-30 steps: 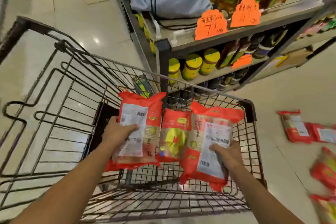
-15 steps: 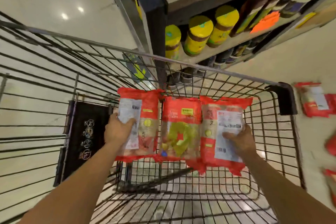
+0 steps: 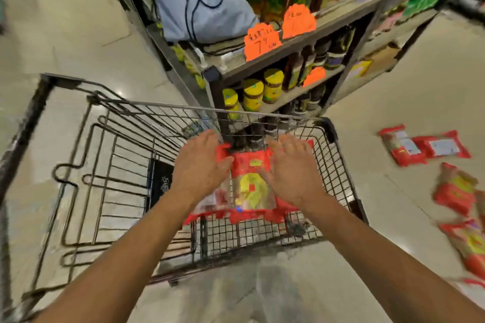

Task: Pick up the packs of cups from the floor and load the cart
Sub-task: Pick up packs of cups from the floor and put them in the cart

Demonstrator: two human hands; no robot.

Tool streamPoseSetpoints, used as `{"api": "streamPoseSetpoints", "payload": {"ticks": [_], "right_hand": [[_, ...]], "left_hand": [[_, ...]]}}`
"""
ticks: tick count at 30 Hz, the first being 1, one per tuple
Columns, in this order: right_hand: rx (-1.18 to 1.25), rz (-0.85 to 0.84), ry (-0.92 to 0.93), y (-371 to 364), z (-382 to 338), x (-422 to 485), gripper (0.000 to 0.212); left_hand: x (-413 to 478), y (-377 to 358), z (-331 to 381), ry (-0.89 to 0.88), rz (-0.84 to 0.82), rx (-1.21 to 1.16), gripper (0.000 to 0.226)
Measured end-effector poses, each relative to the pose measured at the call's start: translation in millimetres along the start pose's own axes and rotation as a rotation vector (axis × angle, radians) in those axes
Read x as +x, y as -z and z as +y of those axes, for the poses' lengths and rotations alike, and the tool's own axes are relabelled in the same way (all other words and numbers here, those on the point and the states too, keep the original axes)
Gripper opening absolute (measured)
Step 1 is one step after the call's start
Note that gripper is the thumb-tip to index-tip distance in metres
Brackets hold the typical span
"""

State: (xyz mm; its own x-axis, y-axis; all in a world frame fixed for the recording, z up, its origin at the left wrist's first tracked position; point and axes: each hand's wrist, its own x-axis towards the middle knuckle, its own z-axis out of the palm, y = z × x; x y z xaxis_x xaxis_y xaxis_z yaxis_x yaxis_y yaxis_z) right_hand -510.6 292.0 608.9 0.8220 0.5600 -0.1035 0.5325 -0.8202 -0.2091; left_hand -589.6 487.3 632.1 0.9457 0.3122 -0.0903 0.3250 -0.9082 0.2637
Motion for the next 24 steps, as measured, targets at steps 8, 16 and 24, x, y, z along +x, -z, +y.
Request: {"api": "streamPoseSetpoints", "payload": {"ticks": [8, 16, 24], "right_hand": [[-0.096, 0.243, -0.078, 150, -13, -145, 0.087], [-0.132, 0.403, -0.404, 223, 92, -256, 0.085], [-0.115, 0.422, -0.679, 231, 252, -336, 0.086]], "left_hand": [[-114, 126, 120, -0.319, 0.246, 0.272, 0.079], [-144, 151, 279, -0.63, 0.323, 0.26, 0.076], [-128, 90, 456, -0.881, 0.236, 0.292, 0.079]]}}
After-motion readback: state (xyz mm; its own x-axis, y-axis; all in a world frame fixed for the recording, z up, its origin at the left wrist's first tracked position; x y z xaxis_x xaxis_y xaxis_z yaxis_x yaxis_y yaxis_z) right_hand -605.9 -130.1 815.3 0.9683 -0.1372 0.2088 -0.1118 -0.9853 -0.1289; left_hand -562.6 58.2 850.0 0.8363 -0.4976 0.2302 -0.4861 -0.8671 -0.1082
